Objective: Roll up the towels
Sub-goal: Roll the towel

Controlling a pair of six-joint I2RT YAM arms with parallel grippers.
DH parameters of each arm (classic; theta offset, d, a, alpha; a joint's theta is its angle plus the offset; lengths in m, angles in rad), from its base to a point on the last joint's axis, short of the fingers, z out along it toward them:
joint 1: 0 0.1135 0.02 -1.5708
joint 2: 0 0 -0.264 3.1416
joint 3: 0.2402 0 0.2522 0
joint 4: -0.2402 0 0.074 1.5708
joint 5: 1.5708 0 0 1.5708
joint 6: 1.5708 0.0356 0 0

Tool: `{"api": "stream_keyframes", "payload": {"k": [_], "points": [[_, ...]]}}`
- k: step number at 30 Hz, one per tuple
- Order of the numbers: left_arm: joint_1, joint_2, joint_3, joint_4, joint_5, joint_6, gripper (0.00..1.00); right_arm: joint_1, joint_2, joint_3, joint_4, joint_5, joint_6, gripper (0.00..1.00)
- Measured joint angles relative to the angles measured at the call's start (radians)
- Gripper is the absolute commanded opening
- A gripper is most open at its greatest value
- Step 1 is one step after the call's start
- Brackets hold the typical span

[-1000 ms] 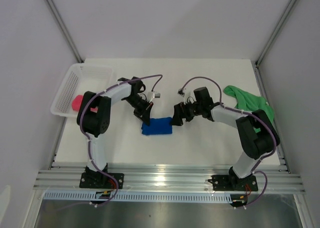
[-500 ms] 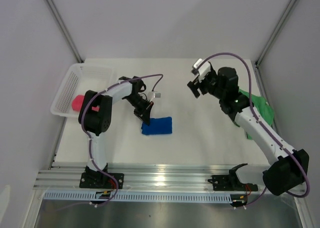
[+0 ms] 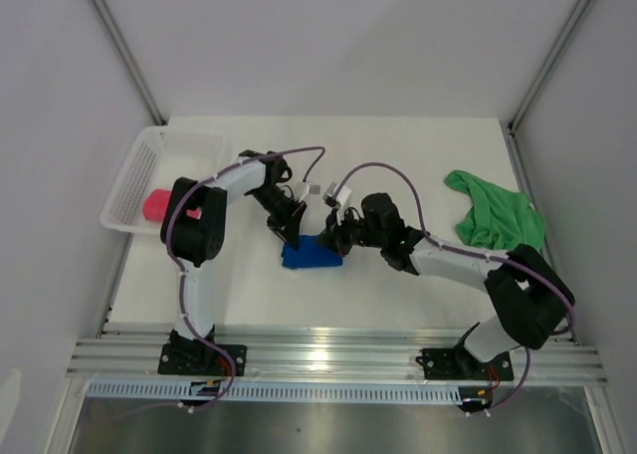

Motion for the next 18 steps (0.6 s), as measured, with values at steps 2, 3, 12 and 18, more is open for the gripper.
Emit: {"api": "stream_keyframes", "payload": {"k": [2,3,12,18], "points": [[0.0,0.002,0.005,-0.002,-0.004,0.0,0.15,0.008,0.061,0.0,0.072,-0.005,0.047,0.0],[0.0,0.004,0.009,-0.005,-0.006,-0.002,0.15,0.007,0.091,0.0,0.102,-0.006,0.067,0.0],[0.0,0.013,0.023,-0.01,-0.023,-0.007,0.2,-0.014,0.299,0.025,0.197,0.019,0.129,0.0],[0.0,0.005,0.022,0.021,-0.056,-0.005,0.44,-0.023,0.335,0.036,0.219,0.042,0.149,0.0]]}}
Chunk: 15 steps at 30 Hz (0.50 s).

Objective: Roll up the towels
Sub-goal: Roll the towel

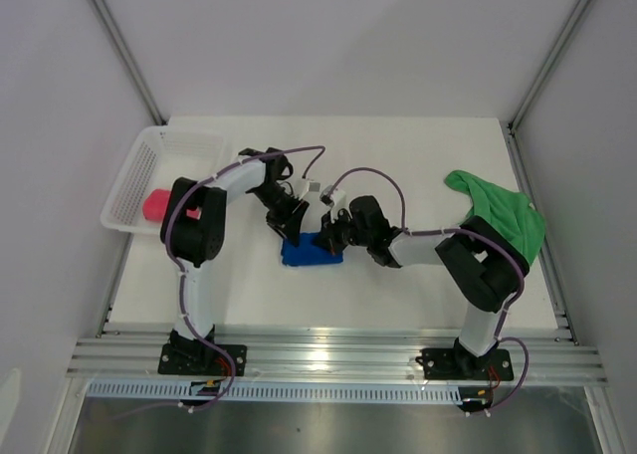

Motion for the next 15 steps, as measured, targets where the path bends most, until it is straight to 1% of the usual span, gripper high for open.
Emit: {"api": "stream_keyframes", "payload": {"k": [1,2,3,9,15], "points": [[0.0,-0.007,-0.003,0.015,-0.015,0.001,0.61,-0.002,0.007,0.004,0.002,0.006,0.003,0.0],[0.0,-0.015,-0.006,0.027,-0.03,0.01,0.97,-0.003,0.013,0.008,0.003,0.011,0.004,0.0],[0.0,-0.025,-0.007,0.039,-0.052,0.018,0.99,-0.005,0.016,0.01,0.005,0.018,0.003,0.0],[0.0,-0.109,-0.022,0.087,-0.155,0.017,0.99,-0.006,0.029,0.01,0.002,0.056,0.003,0.0],[0.0,-0.253,-0.027,0.136,-0.24,0.013,0.99,0.01,0.029,0.01,0.002,0.099,-0.002,0.0]]}}
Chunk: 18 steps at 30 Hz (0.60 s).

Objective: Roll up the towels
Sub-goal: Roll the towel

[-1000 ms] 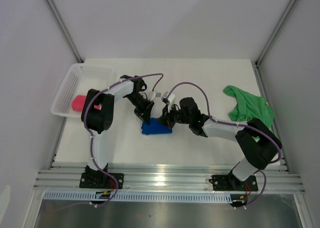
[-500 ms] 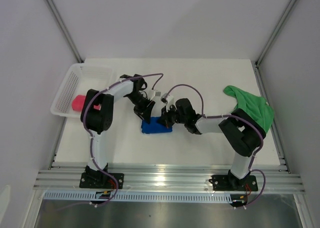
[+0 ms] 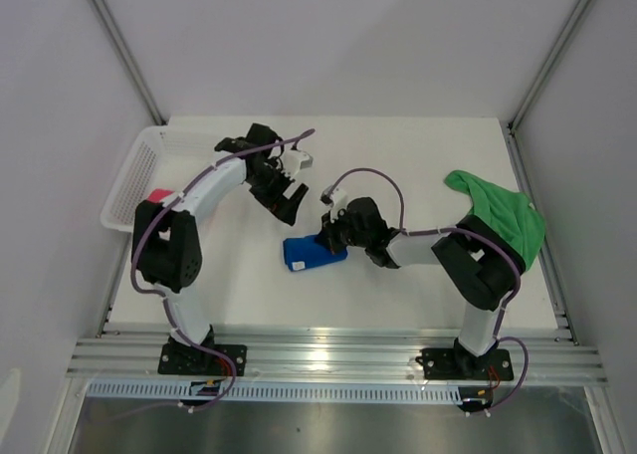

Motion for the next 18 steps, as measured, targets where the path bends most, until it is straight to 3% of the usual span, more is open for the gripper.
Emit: {"api": "stream_keyframes", "payload": {"k": [6,13,16,18], "points": [[0.0,-0.13,0.02,0.01,-0.099,0.0,0.99,0.021,-0.002,0.0,-0.001,0.057,-0.006,0.0],[0.003,-0.255,0.34,0.077,-0.263,-0.016,1.0,0.034,-0.009,0.0,-0.002,0.109,-0.015,0.0],[0.015,-0.375,0.451,0.234,-0.298,-0.071,0.85,0.038,-0.009,-0.001,0.002,0.126,-0.016,0.0],[0.012,-0.469,0.483,0.303,-0.254,-0.011,0.83,0.038,-0.009,-0.001,0.005,0.132,-0.016,0.0]]}}
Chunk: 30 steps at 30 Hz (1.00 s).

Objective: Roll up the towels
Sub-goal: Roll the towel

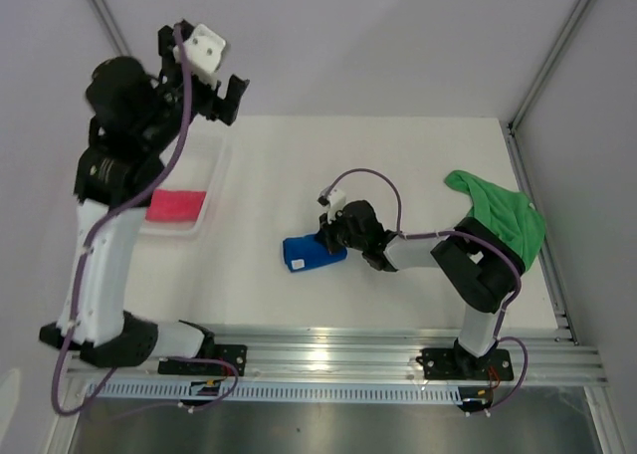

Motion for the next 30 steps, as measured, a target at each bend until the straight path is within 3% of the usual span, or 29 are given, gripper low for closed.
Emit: {"api": "stream_keyframes", "payload": {"k": [4,7,11,13,17,23,30], "points": [[-0.215,-0.197,-0.169,0.039,0.009,0.182,0.94,0.0,0.0,-0.001,0.012,0.012,0.001,0.0],[-0.297,-0.296,-0.523,0.094,0.021,0.235,0.99,0.0,0.0,-0.006,0.025,0.015,0.004,0.0],[-0.39,-0.187,-1.028,0.193,-0.014,0.317,1.0,0.0,0.0,-0.02,0.048,0.015,0.013,0.0],[-0.438,-0.082,-1.161,0.195,-0.051,0.339,0.99,0.0,0.0,-0.024,0.055,0.015,0.018,0.0],[-0.499,0.035,-1.199,0.206,-0.102,0.346,1.0,0.0,0.0,-0.03,0.065,0.015,0.027,0.0],[-0.5,0.048,-1.179,0.349,-0.164,0.343,1.0,0.0,0.0,-0.033,0.073,0.018,0.04,0.0],[-0.501,0.073,-1.187,0.403,-0.164,0.344,1.0,0.0,0.0,-0.033,0.073,0.018,0.045,0.0]]}}
